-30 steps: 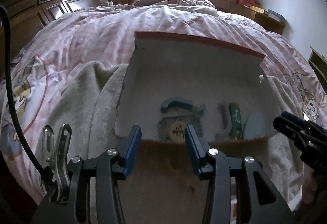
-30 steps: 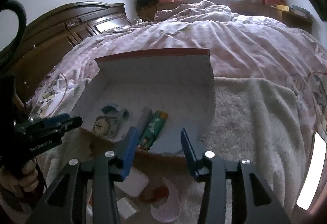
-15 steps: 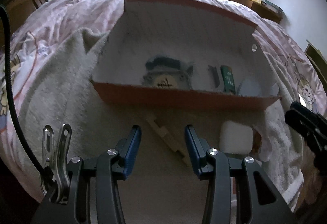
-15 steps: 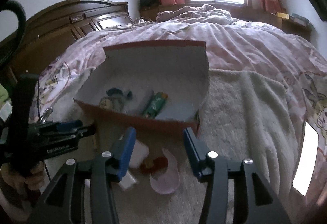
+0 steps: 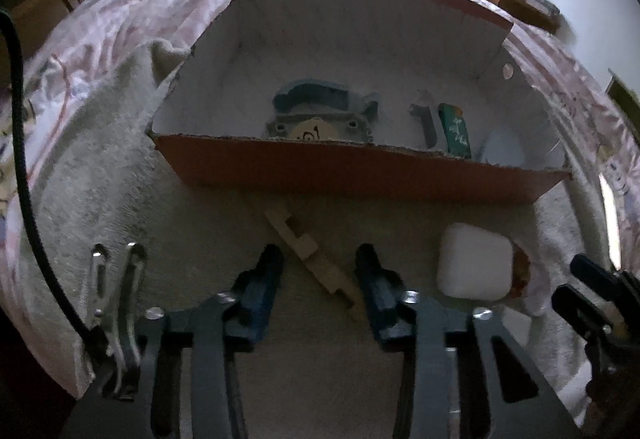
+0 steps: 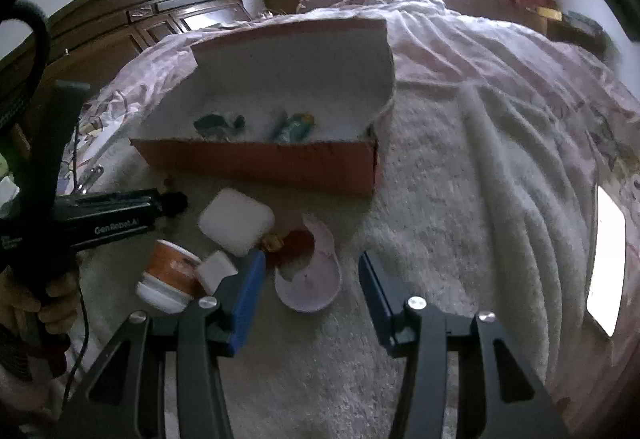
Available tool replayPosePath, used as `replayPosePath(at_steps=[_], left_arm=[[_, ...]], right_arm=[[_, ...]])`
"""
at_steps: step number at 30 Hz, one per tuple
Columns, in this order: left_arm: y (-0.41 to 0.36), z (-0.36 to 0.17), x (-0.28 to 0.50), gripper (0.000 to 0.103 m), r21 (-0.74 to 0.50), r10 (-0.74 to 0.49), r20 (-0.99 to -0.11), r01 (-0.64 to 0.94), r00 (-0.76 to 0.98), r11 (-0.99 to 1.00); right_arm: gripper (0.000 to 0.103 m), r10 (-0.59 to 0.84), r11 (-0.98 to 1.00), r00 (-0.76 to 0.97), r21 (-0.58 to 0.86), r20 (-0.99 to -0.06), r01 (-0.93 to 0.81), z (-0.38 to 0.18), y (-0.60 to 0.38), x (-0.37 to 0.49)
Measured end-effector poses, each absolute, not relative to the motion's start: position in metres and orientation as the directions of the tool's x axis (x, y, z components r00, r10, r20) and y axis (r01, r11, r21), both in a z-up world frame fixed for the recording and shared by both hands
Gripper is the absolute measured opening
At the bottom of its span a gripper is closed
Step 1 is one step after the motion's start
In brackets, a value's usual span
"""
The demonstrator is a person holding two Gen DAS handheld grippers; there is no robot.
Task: Organize rigid objects
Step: 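Withdraw both grippers from the box toward the remaining objects, then grasp the wooden block piece with the left gripper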
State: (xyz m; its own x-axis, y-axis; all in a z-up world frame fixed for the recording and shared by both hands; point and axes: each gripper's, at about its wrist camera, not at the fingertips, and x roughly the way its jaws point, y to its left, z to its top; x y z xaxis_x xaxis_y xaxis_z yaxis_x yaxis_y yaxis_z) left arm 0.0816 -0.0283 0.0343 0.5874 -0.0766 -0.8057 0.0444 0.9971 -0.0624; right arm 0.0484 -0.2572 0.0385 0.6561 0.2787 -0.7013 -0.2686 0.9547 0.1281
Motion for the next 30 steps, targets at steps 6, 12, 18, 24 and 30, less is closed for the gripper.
replayPosePath(at_steps=[6,12,18,24,30], left_arm=[[-0.027,0.034,0.075,0.014,-0.033,-0.064,-0.804,0.063,0.591,0.997],[-0.019,0.032,0.061,0.013,-0.033,-0.071,-0.812,0.076,0.580,0.997],[-0.014,0.029,0.054,0.013,-0.043,-0.084,-0.811,0.084,0.579,0.996],[-0.015,0.027,0.052,0.013,-0.041,-0.085,-0.810,0.089,0.580,0.995],[-0.014,0.027,0.053,0.013,-0.045,-0.090,-0.811,0.092,0.578,0.995]], right_arm=[[0.051,0.278,0.956,0.639,0.140,-0.717,-0.260,0.029,-0.260,0.047],[0.051,0.278,0.953,0.623,0.127,-0.731,-0.276,0.025,-0.256,0.049],[0.052,0.270,0.946,0.602,0.092,-0.751,-0.310,0.017,-0.244,0.052],[0.052,0.246,0.945,0.612,0.045,-0.751,-0.324,0.016,-0.233,0.058],[0.042,0.193,0.950,0.641,-0.023,-0.743,-0.313,0.014,-0.224,0.058]])
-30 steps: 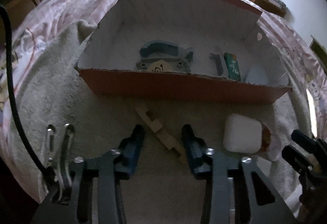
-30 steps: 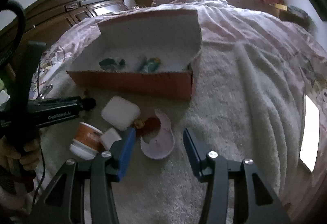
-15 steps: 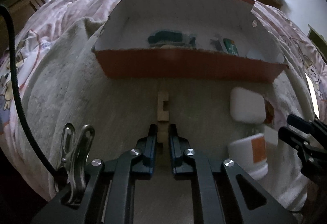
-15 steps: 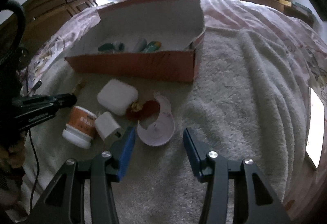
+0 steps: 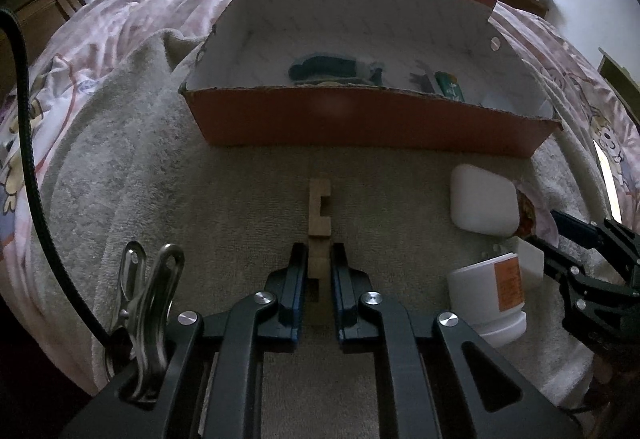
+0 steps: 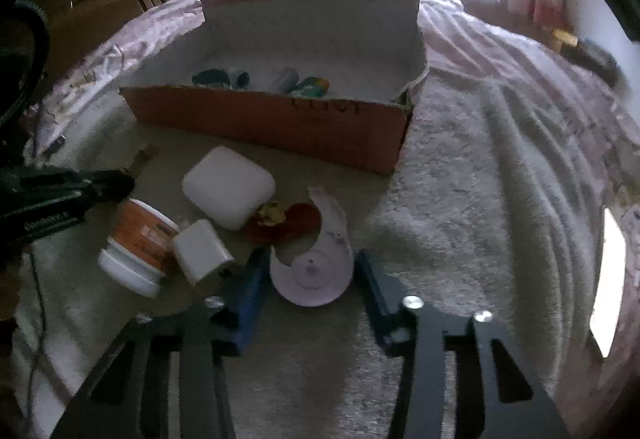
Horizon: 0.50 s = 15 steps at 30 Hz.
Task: Organize rigid objects
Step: 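Grasp the wooden block piece with the left gripper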
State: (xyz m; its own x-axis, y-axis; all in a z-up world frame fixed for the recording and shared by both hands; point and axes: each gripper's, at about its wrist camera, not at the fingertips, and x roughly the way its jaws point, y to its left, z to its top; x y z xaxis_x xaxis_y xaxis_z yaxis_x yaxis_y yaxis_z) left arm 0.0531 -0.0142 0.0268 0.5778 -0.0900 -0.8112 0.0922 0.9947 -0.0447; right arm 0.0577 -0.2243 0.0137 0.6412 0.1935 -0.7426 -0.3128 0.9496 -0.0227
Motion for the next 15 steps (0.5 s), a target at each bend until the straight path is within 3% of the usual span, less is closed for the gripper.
replayPosePath(at_steps=[15], left_arm=[[-0.010,0.034,0.044,0.012,-0.085,-0.131,-0.795,0.104,0.593,0.991]], right_arm=[[0.042,0.268,0.948,0.617,0.087,-0.740,-0.308,0.022,-0.245,0.042]])
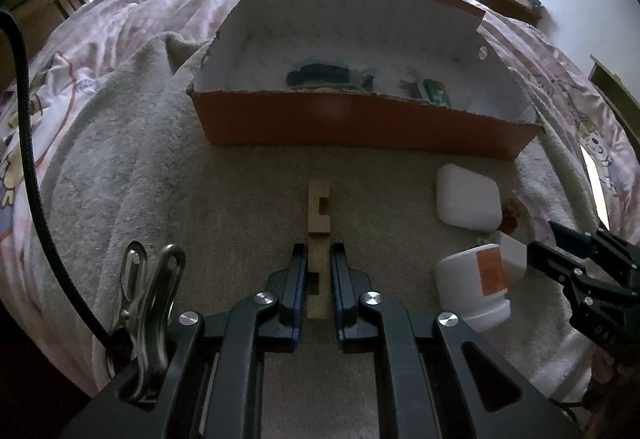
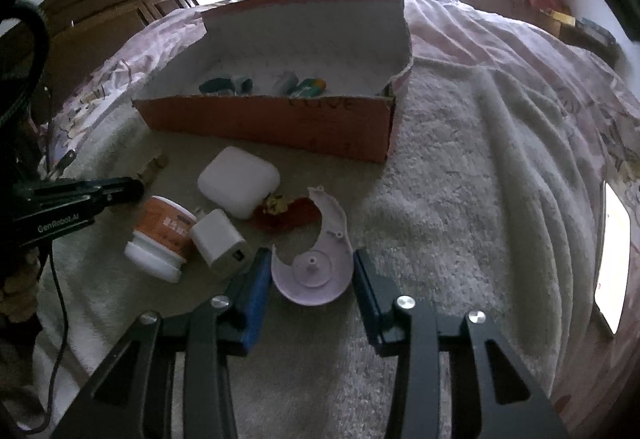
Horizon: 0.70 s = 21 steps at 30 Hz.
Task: Organize rigid objects
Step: 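Grasp the wooden block piece with the left gripper, then carry the wooden block over the box and lower it inside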
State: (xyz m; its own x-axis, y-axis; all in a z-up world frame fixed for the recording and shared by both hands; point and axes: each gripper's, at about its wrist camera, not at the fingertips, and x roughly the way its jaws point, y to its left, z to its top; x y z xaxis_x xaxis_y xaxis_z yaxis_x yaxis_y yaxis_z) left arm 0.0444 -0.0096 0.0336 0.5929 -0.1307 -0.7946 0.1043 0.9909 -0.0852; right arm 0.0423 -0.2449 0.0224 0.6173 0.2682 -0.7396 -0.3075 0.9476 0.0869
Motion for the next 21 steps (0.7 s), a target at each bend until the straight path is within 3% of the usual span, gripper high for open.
replayPosePath(at_steps=[21], left_arm=[[-0.006,0.063,0.032,0.012,-0.099,-0.147,-0.738,0.110,0.658,0.989]], right_arm=[[0.042,0.308,0.944,0.645,0.138,-0.699,-0.301,0.037,-0.253,0.032]])
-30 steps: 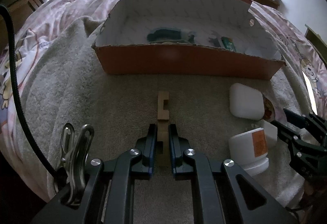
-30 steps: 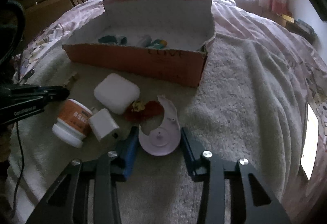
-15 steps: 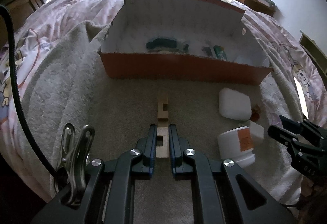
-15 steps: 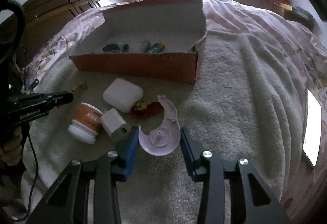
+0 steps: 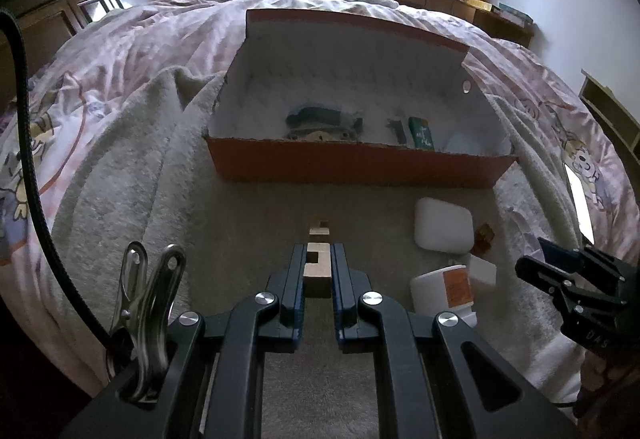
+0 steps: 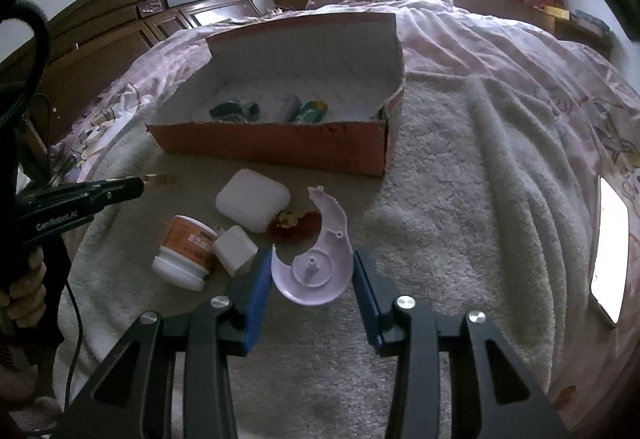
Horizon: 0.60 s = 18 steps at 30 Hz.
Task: Organize rigid objects
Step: 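Carry the wooden block over the box and lower it inside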
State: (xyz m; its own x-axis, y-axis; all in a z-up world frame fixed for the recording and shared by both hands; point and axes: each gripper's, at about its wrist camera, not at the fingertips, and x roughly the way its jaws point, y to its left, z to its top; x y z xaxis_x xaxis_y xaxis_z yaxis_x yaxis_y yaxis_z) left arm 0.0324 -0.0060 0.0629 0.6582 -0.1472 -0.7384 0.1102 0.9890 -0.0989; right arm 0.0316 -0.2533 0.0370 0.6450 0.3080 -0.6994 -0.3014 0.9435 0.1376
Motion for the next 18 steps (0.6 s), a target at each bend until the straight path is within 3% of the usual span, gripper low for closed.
replayPosePath(at_steps=[18], left_arm=[[-0.007,0.109,0.050,0.012,-0.055,-0.120,-0.642,0.111,0.757,0.992]], right_arm=[[0.042,0.339,0.936,0.671,0.161,-0.659,-0.314,0.057,-0.250,0.031]])
